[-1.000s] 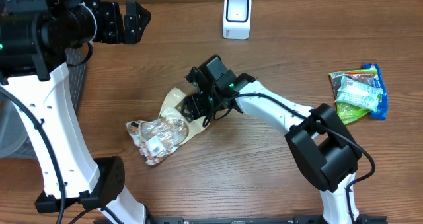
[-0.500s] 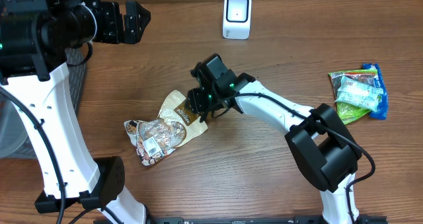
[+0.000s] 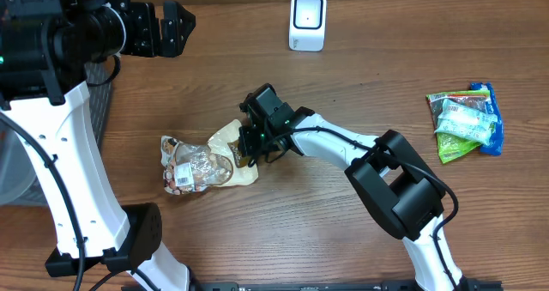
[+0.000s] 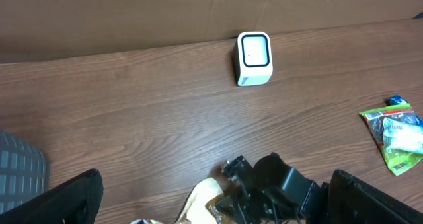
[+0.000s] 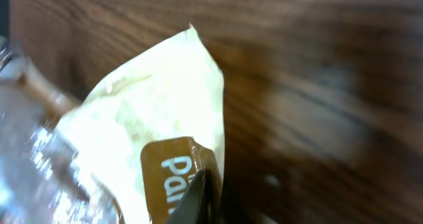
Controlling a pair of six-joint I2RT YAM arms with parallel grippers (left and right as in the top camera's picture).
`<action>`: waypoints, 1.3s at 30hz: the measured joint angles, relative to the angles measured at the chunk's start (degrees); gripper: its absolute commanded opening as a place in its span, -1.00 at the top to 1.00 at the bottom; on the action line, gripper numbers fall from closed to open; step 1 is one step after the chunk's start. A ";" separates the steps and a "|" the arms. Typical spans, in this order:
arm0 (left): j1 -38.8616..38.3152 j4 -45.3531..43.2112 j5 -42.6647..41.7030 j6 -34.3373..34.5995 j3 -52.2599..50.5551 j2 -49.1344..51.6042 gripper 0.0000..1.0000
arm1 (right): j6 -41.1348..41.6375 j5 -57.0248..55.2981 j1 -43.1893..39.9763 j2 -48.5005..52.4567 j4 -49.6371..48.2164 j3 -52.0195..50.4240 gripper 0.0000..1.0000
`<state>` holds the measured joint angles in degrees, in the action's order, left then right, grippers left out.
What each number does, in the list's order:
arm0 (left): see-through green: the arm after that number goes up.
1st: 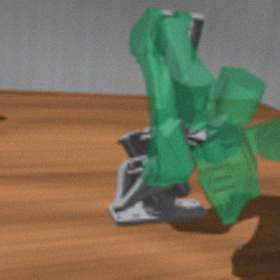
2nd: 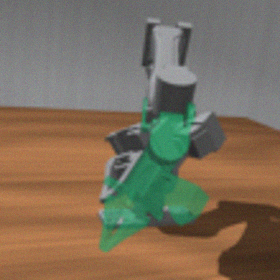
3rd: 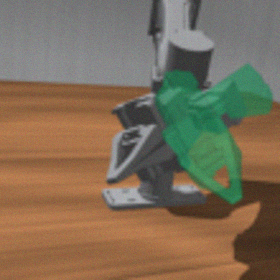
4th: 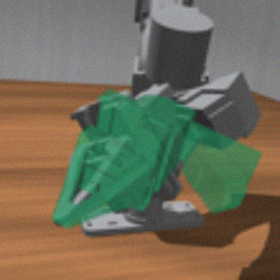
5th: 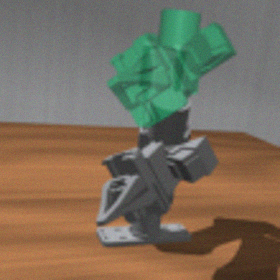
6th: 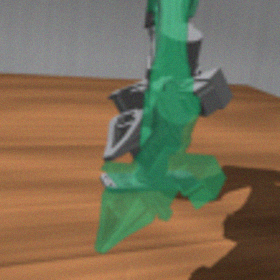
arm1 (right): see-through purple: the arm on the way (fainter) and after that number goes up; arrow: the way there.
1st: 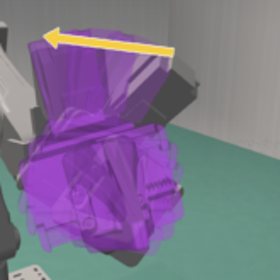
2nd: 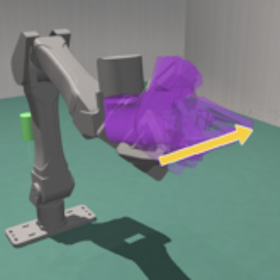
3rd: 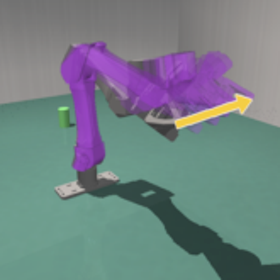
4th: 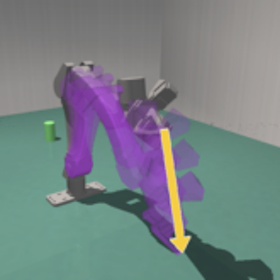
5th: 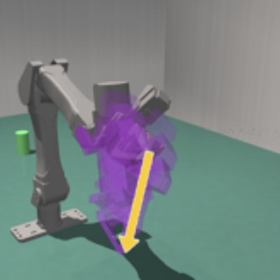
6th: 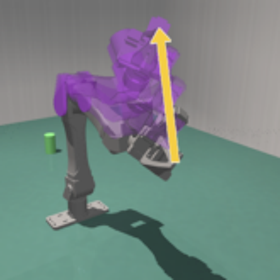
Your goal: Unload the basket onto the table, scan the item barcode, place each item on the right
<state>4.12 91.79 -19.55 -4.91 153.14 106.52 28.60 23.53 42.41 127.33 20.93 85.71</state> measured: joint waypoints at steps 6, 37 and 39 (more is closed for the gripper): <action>0.00 -0.02 0.02 0.00 0.00 0.00 -0.99 | 0.59 1.84 -4.11 -2.82 10.36 -0.02 0.92; 0.00 0.00 0.00 0.00 0.00 0.00 -1.00 | 4.44 -0.57 -11.98 -7.28 4.72 -0.13 -0.94; 0.00 -0.02 0.00 0.00 0.00 0.00 -0.99 | 7.98 -2.71 -9.70 -4.48 5.27 -0.13 -0.94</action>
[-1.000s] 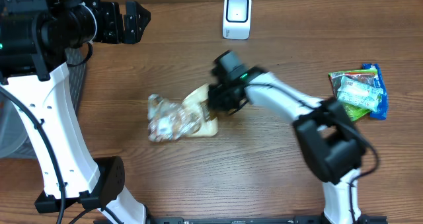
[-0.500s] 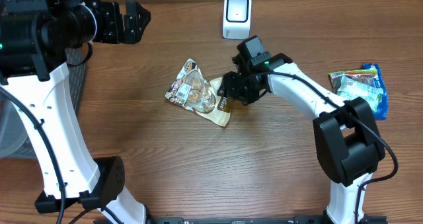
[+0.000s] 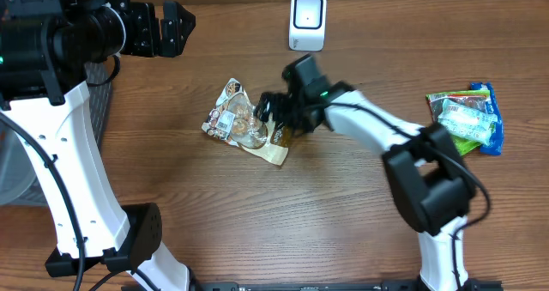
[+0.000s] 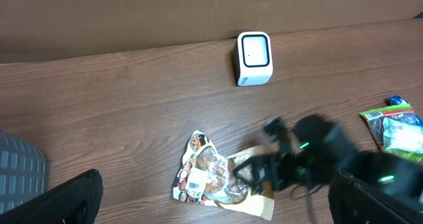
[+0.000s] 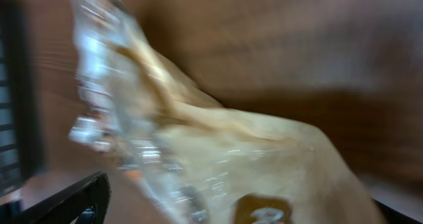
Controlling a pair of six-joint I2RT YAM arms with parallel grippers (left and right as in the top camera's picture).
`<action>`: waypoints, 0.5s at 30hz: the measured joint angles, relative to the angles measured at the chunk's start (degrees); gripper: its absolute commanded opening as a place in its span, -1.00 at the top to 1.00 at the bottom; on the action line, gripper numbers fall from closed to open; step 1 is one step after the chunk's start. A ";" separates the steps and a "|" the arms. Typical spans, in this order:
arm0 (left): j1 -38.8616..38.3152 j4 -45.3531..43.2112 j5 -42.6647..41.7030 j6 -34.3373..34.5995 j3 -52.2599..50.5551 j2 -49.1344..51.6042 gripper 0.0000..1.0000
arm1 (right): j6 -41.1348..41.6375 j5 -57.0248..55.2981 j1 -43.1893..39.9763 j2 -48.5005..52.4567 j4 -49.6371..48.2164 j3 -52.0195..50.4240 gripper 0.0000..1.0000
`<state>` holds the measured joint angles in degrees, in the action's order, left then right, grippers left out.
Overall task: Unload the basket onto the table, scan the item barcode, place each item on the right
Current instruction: 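Lift the clear snack bag up toward the white scanner face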
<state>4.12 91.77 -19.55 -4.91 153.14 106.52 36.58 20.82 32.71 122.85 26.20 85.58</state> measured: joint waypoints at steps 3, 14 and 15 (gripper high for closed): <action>0.00 0.00 0.00 0.00 0.00 0.00 -1.00 | 5.14 -2.29 1.92 1.03 -1.46 1.03 -0.78; 0.00 0.00 0.00 0.00 0.00 0.00 -0.99 | 12.52 -3.19 3.87 3.54 -2.08 1.33 0.93; 0.00 0.00 0.00 0.00 0.00 0.00 -0.99 | 12.81 -3.08 3.85 3.54 -1.97 1.36 0.93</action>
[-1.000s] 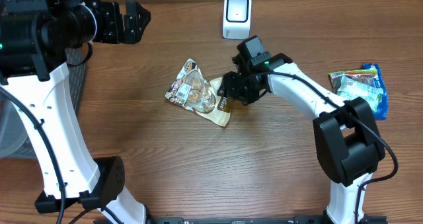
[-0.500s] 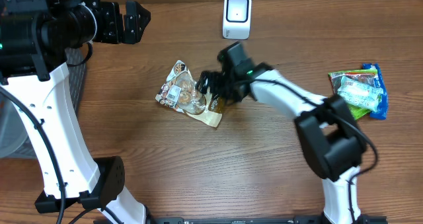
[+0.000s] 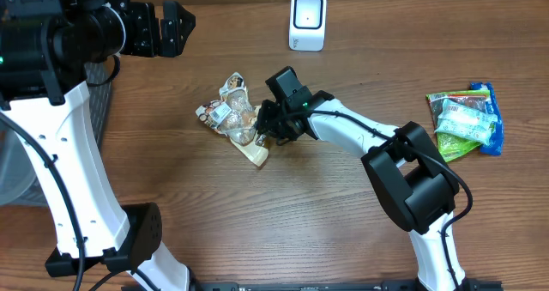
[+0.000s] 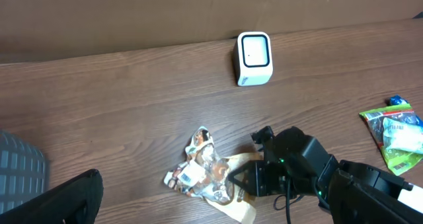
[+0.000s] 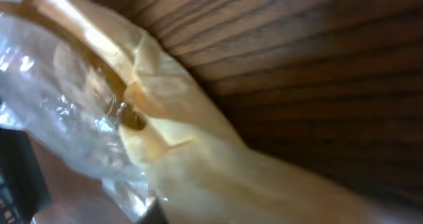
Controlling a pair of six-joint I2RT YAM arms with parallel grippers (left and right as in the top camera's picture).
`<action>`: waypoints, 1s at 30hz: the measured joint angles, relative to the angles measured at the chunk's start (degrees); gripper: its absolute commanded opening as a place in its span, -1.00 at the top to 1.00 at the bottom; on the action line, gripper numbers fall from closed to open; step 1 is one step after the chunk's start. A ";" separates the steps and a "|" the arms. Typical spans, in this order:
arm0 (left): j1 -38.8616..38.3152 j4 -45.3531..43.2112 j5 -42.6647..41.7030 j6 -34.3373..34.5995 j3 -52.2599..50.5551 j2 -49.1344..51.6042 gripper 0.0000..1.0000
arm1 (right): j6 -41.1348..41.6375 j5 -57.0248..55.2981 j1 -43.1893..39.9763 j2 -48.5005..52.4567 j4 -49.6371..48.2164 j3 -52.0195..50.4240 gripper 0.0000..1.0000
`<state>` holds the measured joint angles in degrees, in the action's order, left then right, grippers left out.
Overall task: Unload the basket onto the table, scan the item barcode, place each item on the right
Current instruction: 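Lift the clear snack bag up toward the white scanner face, then hold the clear snack bag against the scanner face with the right gripper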
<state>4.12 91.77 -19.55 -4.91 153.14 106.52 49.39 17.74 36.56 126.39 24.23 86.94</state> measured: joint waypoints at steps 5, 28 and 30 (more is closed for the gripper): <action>0.00 0.00 0.00 0.00 0.00 0.00 -0.99 | -0.50 2.49 -1.09 0.00 0.00 0.02 0.92; 0.00 0.02 0.00 0.00 0.00 0.00 -1.00 | -32.46 20.90 -23.37 -26.01 7.61 -1.53 0.93; 0.00 0.00 0.00 0.00 0.00 0.00 -1.00 | -33.09 19.19 -23.89 -26.45 7.78 -1.53 0.93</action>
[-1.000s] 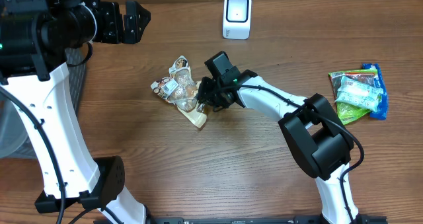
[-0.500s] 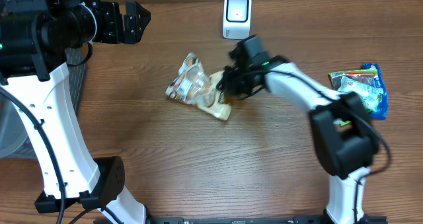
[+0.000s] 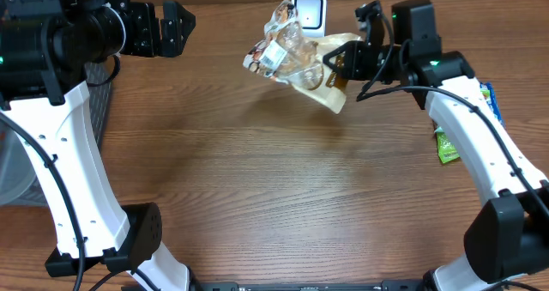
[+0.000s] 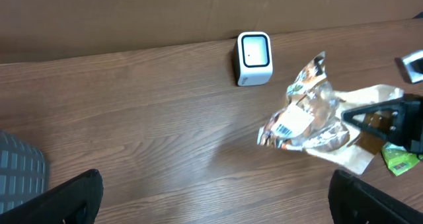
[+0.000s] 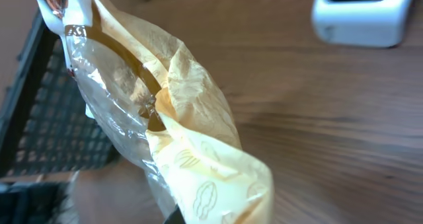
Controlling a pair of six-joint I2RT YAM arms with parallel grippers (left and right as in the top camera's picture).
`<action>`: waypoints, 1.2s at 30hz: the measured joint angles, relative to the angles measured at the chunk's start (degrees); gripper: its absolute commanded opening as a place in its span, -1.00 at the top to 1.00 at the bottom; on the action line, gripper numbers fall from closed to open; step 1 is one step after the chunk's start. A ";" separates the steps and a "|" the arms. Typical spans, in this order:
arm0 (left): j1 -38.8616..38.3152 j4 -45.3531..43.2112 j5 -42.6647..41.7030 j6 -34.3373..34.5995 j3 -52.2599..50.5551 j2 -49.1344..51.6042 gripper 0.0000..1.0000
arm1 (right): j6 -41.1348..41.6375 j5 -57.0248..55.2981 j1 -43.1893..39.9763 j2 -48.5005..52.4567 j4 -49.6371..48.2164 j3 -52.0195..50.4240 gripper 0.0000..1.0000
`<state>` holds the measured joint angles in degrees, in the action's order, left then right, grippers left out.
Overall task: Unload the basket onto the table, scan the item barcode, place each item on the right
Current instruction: 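Hold the clear snack bag against the scanner face with the right gripper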
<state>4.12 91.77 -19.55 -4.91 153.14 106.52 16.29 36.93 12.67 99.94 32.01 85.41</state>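
A snack bag (image 3: 296, 59), cream at one end and clear plastic at the other, hangs in the air just in front of the white scanner (image 3: 308, 21) at the table's back edge. My right gripper (image 3: 340, 64) is shut on its cream end. A white barcode label (image 4: 285, 127) faces up on the clear part. The right wrist view has the bag (image 5: 165, 118) filling the frame and the scanner (image 5: 360, 12) at the top right. My left gripper (image 3: 167, 27) stays high at the back left, open, with nothing between its fingers (image 4: 66, 197).
Several green and blue snack packets (image 3: 489, 111) lie at the right edge, partly behind my right arm. A dark mesh basket (image 3: 99, 102) stands at the far left. A brown wall runs behind the scanner.
My right gripper and the bag were low over the table left of centre; now they are higher and further back and right, by the scanner. The left arm has not moved.
The bag first lay flat at the table's left centre with my right gripper at its cream end. Then the gripper held it closer to the middle, tilted, and then crumpled near the same spot. Now it hangs raised in front of the scanner.
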 measured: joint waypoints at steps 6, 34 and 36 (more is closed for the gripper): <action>0.00 0.00 0.00 0.00 0.00 0.00 -0.99 | -0.85 -9.40 0.02 -0.46 0.13 0.00 0.93; 0.00 0.00 0.00 0.00 0.00 0.00 -0.99 | -43.58 -87.43 15.82 19.82 -58.58 -0.37 0.92; 0.00 0.00 0.00 0.00 0.00 0.00 -0.99 | -46.38 -87.41 15.82 20.96 -59.47 -0.37 0.92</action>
<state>4.12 91.77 -19.55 -4.91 153.14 106.52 -30.09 -50.48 28.49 120.90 -27.46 85.03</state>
